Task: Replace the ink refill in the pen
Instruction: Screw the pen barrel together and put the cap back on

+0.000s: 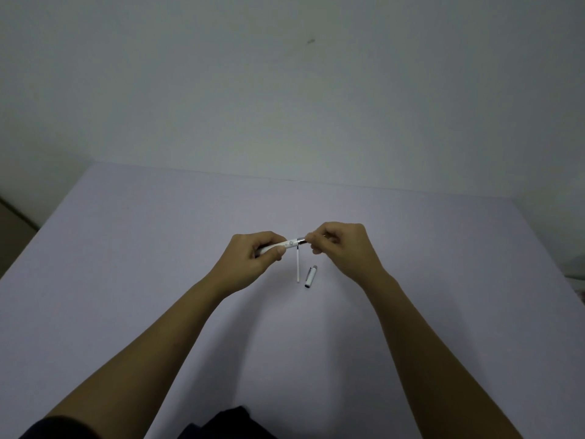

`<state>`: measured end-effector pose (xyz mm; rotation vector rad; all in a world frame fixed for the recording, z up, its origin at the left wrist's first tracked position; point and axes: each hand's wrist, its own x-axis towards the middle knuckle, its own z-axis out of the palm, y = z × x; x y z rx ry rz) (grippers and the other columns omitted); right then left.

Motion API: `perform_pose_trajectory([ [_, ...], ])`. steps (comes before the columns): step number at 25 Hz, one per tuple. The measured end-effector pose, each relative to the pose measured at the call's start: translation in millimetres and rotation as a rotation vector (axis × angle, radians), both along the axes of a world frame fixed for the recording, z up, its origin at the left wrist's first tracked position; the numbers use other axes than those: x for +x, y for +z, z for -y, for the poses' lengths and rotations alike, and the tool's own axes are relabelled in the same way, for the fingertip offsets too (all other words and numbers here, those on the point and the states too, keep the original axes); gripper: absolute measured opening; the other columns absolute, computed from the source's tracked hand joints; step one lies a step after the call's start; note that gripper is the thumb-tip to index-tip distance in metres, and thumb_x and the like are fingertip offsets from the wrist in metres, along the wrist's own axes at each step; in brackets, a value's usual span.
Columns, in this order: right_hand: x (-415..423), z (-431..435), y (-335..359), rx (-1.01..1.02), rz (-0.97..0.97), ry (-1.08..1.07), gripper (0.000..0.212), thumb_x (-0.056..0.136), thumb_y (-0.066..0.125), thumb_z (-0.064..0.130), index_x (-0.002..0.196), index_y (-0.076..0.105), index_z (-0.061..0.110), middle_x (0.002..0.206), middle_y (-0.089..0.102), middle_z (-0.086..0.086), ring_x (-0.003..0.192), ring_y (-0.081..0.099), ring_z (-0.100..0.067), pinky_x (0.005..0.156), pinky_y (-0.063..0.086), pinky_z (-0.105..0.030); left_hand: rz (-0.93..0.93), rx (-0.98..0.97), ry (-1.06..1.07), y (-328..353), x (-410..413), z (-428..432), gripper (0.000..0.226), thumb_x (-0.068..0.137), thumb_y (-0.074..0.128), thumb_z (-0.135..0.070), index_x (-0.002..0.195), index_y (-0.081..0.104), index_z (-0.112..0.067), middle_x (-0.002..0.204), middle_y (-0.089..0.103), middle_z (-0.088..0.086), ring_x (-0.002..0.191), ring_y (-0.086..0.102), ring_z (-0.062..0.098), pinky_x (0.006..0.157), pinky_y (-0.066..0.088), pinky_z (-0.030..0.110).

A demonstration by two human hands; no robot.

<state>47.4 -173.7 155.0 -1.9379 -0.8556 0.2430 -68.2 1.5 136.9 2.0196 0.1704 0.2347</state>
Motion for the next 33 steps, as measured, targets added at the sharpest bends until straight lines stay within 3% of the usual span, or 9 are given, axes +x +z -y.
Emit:
perform_pose_trajectory([
  [4,-1.7,1.8,0.7,-0.009,-0.012,0.071,0.023,0.077,0.074,0.022,0.098,0.065,0.027,0.089,0.069,0.009,0.081,0.068,0.0,0.073,0.053,-0.012,0.001,0.011,0.01,-0.2,-0.2,1.5,0.013,0.091,0.058,-0.02,0.09,0.069,-0.027,0.065,0.064,-0.009,0.05,0.046,0.002,0.047,0.034,0.007],
  [7,-2.6,0.8,0.5,-0.027,0.006,0.021,0.005,0.08,0.07,0.022,0.079,0.069,0.027,0.073,0.072,0.003,0.069,0.07,-0.01,0.065,0.058,-0.03,-0.005,0.009,0.0,-1.3,-0.9,1.0,0.014,0.091,0.058,-0.019,0.089,0.068,-0.028,0.06,0.062,-0.017,0.048,0.045,0.002,0.046,0.033,0.008],
  [9,-0.9,0.1,-0.5,-0.076,0.007,-0.007,0.012,0.083,0.066,0.03,0.076,0.071,0.021,0.07,0.072,-0.003,0.066,0.069,-0.016,0.067,0.059,-0.039,-0.001,0.013,-0.007,-1.8,-1.3,2.4,0.013,0.091,0.058,-0.019,0.091,0.069,-0.027,0.061,0.062,-0.013,0.048,0.045,0.001,0.046,0.032,0.006],
  [13,-1.6,1.7,1.0,-0.05,0.06,0.095,0.018,0.08,0.071,0.022,0.097,0.068,0.019,0.086,0.07,0.005,0.077,0.068,-0.007,0.074,0.055,-0.016,0.013,0.017,0.004,0.1,-1.2,3.3,0.014,0.091,0.057,-0.019,0.093,0.069,-0.026,0.066,0.064,-0.01,0.049,0.047,-0.001,0.047,0.033,0.005],
  [18,-1.0,0.3,0.1,-0.1,0.068,0.044,0.013,0.085,0.065,0.028,0.086,0.072,0.017,0.072,0.072,-0.004,0.067,0.068,-0.014,0.066,0.057,-0.034,0.005,0.012,-0.006,1.4,-1.1,2.7,0.014,0.091,0.057,-0.019,0.095,0.069,-0.026,0.067,0.065,-0.008,0.05,0.046,0.001,0.048,0.033,0.006],
  [21,-1.3,1.2,1.1,-0.048,0.086,0.093,0.017,0.081,0.07,0.022,0.097,0.067,0.018,0.083,0.071,0.004,0.078,0.068,-0.008,0.074,0.057,-0.022,0.01,0.014,0.004,3.0,-0.3,3.3,0.015,0.091,0.057,-0.019,0.095,0.069,-0.028,0.068,0.066,-0.008,0.053,0.049,0.001,0.049,0.035,0.007],
  [25,0.4,0.0,1.9,-0.053,0.092,0.045,0.013,0.082,0.068,0.027,0.085,0.071,0.015,0.07,0.07,0.002,0.066,0.068,-0.008,0.063,0.055,-0.026,0.017,0.018,-0.002,3.7,0.5,3.8,0.014,0.091,0.057,-0.019,0.098,0.069,-0.024,0.068,0.065,-0.01,0.051,0.049,-0.001,0.048,0.034,0.005],
  [28,0.7,1.2,2.6,-0.019,0.117,0.083,0.016,0.079,0.071,0.021,0.095,0.069,0.017,0.083,0.07,0.007,0.079,0.067,-0.004,0.074,0.055,-0.015,0.025,0.019,0.006,4.2,0.5,4.0,0.014,0.091,0.058,-0.02,0.097,0.069,-0.025,0.067,0.065,-0.01,0.052,0.049,0.0,0.05,0.034,0.005],
  [33,2.2,1.0,2.7,-0.046,0.115,0.062,0.01,0.081,0.068,0.025,0.09,0.07,0.02,0.075,0.07,0.003,0.069,0.065,-0.01,0.063,0.051,-0.018,0.024,0.015,-0.002,4.5,0.4,2.9,0.014,0.091,0.058,-0.02,0.098,0.069,-0.025,0.066,0.064,-0.011,0.052,0.048,0.0,0.05,0.034,0.006],
])
